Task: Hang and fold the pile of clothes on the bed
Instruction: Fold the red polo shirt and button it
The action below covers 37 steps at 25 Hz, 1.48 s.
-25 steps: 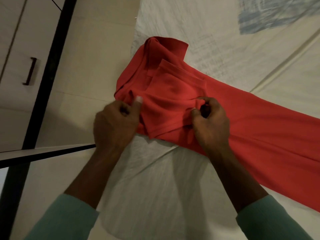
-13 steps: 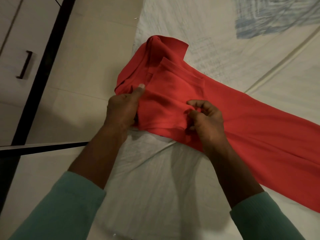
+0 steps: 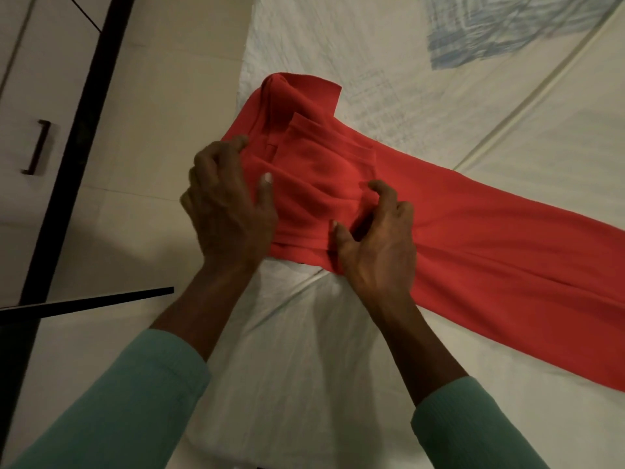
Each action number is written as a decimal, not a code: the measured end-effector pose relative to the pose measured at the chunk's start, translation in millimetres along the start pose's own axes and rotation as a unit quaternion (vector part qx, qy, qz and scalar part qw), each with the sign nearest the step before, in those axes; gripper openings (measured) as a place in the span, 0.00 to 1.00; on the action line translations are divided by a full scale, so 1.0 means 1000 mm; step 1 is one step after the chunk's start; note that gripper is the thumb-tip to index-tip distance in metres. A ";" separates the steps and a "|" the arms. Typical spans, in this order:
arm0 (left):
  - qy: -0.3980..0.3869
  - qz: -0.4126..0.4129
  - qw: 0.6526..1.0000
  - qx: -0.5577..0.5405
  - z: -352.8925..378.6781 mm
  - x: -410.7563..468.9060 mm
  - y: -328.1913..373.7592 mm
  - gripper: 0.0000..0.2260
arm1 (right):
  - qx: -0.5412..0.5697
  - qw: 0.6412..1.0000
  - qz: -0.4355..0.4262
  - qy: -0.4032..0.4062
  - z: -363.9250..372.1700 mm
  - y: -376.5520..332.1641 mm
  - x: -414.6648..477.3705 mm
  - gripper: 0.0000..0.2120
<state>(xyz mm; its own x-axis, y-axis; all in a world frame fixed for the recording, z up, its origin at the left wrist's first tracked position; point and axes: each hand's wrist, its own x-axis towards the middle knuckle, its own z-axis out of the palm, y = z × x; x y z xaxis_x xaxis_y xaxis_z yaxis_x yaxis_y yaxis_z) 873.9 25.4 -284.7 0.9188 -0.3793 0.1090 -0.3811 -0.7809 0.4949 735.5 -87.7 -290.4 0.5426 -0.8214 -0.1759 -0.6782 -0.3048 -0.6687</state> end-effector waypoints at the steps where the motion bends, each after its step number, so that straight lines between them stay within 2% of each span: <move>1: 0.008 0.049 0.999 -0.015 0.005 -0.010 0.009 0.22 | -0.007 1.000 -0.009 0.021 -0.003 0.005 -0.003 0.31; 3: -0.035 0.150 0.987 -0.038 0.023 -0.031 0.030 0.21 | 0.027 0.997 -0.020 0.074 -0.013 0.023 -0.010 0.26; 5: -0.111 0.235 0.965 -0.029 0.042 -0.053 0.054 0.21 | 0.043 0.990 -0.011 0.137 -0.029 0.053 -0.016 0.23; 8: -0.170 0.339 0.925 -0.007 0.074 -0.071 0.090 0.24 | 0.005 0.968 0.083 0.237 -0.067 0.113 -0.018 0.20; 11: -0.192 0.405 0.892 0.052 0.109 -0.070 0.119 0.31 | -0.023 0.952 0.133 0.275 -0.113 0.177 -0.018 0.19; 13: -0.214 0.428 0.874 0.082 0.129 -0.066 0.135 0.35 | -0.070 0.944 0.163 0.277 -0.140 0.213 -0.019 0.23; 15: -0.218 0.445 0.864 0.088 0.145 -0.061 0.142 0.36 | -0.124 0.915 0.244 0.296 -0.159 0.235 -0.018 0.30; 17: -0.209 0.455 0.862 0.075 0.151 -0.058 0.141 0.32 | -0.156 0.883 0.324 0.301 -0.168 0.248 -0.014 0.34; 19: -0.198 0.472 0.858 0.049 0.153 -0.060 0.139 0.24 | -0.173 0.879 0.344 0.281 -0.176 0.256 -0.009 0.34; 22: -0.177 0.512 0.841 -0.007 0.155 -0.062 0.148 0.12 | -0.082 0.874 0.388 0.281 -0.199 0.259 0.003 0.35; 24: -0.153 0.501 0.851 -0.030 0.154 -0.059 0.158 0.10 | -0.028 0.873 0.410 0.264 -0.211 0.259 0.009 0.37; 26: -0.135 0.469 0.872 -0.031 0.153 -0.055 0.164 0.11 | -0.059 0.889 0.391 0.233 -0.213 0.258 0.013 0.36; 28: -0.157 0.463 0.872 -0.009 0.153 -0.051 0.163 0.16 | -0.086 0.899 0.355 0.240 -0.209 0.259 0.014 0.31; 30: -0.204 0.501 0.841 0.010 0.154 -0.052 0.155 0.22 | -0.064 0.900 0.336 0.270 -0.207 0.259 0.014 0.27; 33: -0.253 0.571 0.780 0.037 0.149 -0.054 0.141 0.28 | 0.032 0.878 0.367 0.306 -0.214 0.259 0.016 0.22; 35: -0.250 0.582 0.772 0.049 0.146 -0.051 0.136 0.30 | 0.065 0.873 0.382 0.297 -0.222 0.259 0.020 0.18; 37: -0.234 0.572 0.784 0.058 0.146 -0.047 0.130 0.31 | 0.069 0.877 0.361 0.310 -0.231 0.250 0.021 0.15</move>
<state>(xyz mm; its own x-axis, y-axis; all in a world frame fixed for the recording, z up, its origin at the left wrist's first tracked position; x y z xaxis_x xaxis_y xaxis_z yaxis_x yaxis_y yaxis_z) 765.7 -130.7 -350.8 -0.1577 -0.9839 0.0836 -0.9603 0.1726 0.2193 463.3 -292.8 -294.0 -0.4061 -0.8938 -0.1904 -0.6441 0.4278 -0.6342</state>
